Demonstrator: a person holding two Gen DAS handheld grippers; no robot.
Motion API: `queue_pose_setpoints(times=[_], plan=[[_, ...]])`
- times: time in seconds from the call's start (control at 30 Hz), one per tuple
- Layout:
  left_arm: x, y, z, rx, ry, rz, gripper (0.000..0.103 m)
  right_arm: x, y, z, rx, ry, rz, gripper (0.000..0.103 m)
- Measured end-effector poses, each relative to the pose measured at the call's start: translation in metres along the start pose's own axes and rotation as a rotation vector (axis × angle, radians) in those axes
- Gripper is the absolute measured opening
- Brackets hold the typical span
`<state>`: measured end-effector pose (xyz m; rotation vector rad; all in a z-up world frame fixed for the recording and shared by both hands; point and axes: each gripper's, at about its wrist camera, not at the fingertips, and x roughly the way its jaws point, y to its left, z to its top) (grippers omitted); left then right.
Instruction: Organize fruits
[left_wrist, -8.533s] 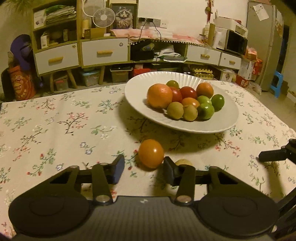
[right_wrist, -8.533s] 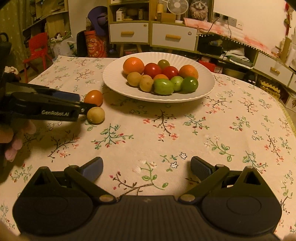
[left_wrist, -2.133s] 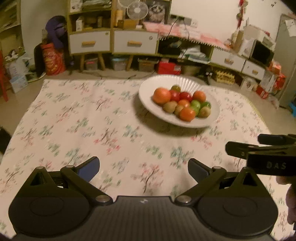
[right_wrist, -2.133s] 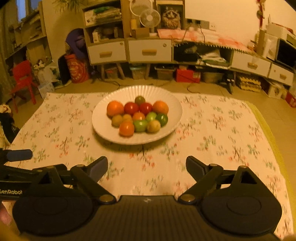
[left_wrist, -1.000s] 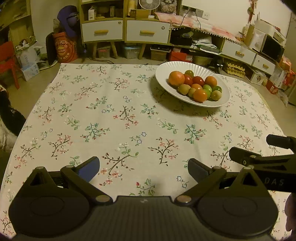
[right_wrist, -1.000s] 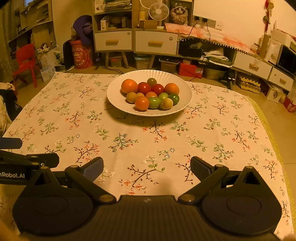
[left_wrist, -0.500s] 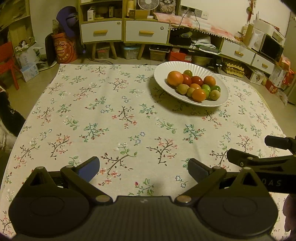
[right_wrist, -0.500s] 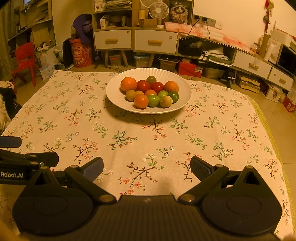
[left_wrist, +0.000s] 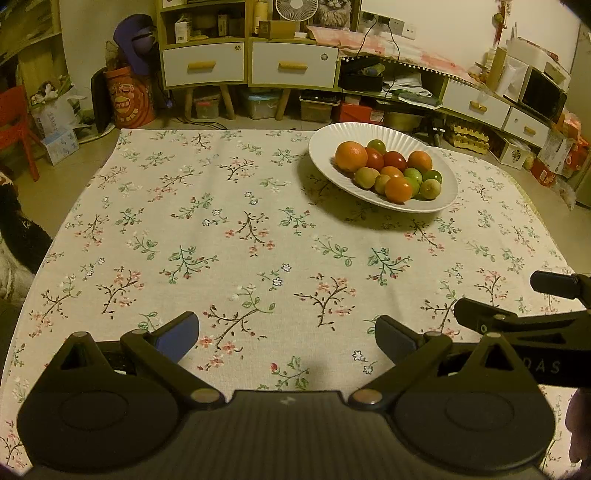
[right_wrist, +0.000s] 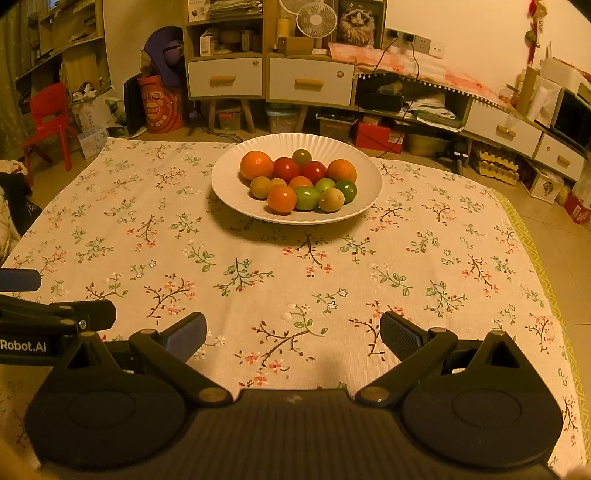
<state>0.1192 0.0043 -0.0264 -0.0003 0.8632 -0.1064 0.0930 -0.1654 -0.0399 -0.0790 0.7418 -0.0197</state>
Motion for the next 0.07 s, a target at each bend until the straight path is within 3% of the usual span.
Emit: queue_pose_setpoints(times=[0.07], plan=[[0.0011,-0.0001,-0.0003,0.001,0.001,-0.003,0.101,0.0,-0.0001,-0.0004,0.0,-0.001,-0.002,0.1]])
